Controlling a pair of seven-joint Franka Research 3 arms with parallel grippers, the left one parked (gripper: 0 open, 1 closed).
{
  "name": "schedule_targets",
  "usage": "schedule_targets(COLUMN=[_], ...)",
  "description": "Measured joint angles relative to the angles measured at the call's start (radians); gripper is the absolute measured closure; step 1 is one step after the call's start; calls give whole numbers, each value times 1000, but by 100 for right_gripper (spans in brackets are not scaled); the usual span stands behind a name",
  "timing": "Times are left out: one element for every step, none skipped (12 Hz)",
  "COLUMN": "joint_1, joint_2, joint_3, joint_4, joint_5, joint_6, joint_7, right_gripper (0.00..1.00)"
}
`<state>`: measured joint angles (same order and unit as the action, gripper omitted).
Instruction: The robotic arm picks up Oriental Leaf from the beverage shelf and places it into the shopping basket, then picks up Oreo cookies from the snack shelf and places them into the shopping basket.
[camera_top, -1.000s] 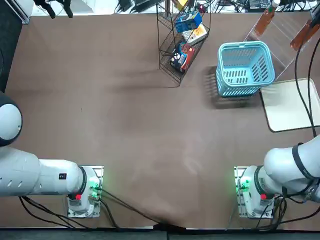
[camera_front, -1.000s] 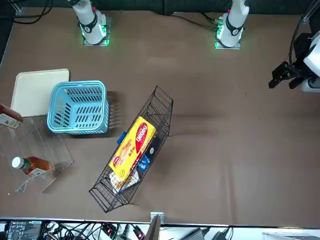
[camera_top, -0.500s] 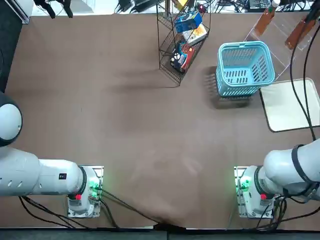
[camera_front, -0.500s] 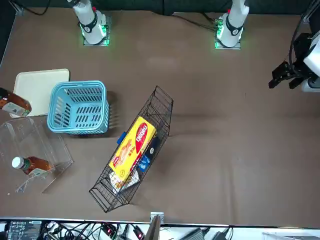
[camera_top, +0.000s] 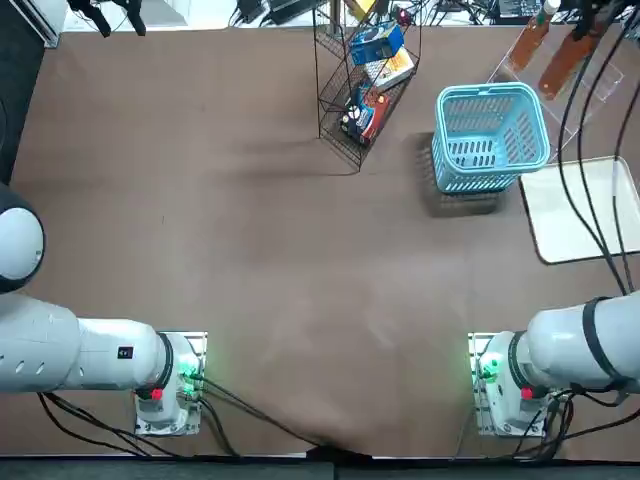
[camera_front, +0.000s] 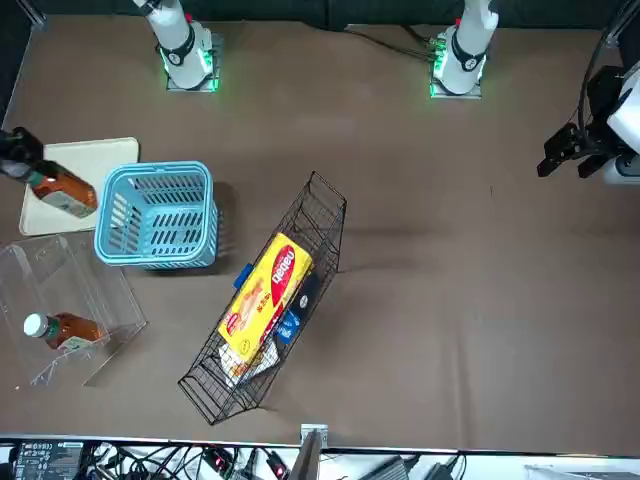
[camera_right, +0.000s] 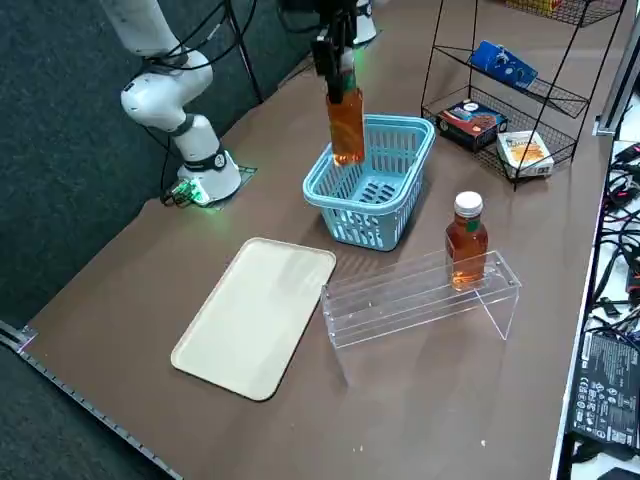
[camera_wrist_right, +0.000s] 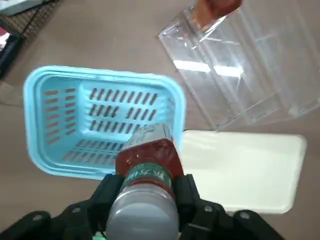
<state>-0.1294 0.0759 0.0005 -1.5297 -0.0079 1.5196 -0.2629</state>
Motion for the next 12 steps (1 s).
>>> schedule_targets(joint_1=[31, 59, 83, 102, 115, 122, 124, 123, 123, 121, 120, 119], joint_2=[-23, -44, -61, -75, -86, -94, -98, -100, -99, -98, -97, -96], joint_3=[1, 2, 3, 3, 3, 3, 3, 2, -1, -3, -6, -8], joint_4=[-31, -61, -92, -120, -146, -172, -200, -229, -261, -294, -326, -358], joint_5=[0, 0, 1, 0, 0, 0, 0, 0, 0, 0, 0, 0], joint_6=[2, 13, 30, 48, 67, 90, 118, 148, 183, 216, 248, 283], joint_7=[68, 126, 175, 213, 239, 254, 260, 262, 262, 262, 262, 262], right_gripper=[43, 43, 43, 43, 43, 43, 43, 43, 43, 43, 43, 43])
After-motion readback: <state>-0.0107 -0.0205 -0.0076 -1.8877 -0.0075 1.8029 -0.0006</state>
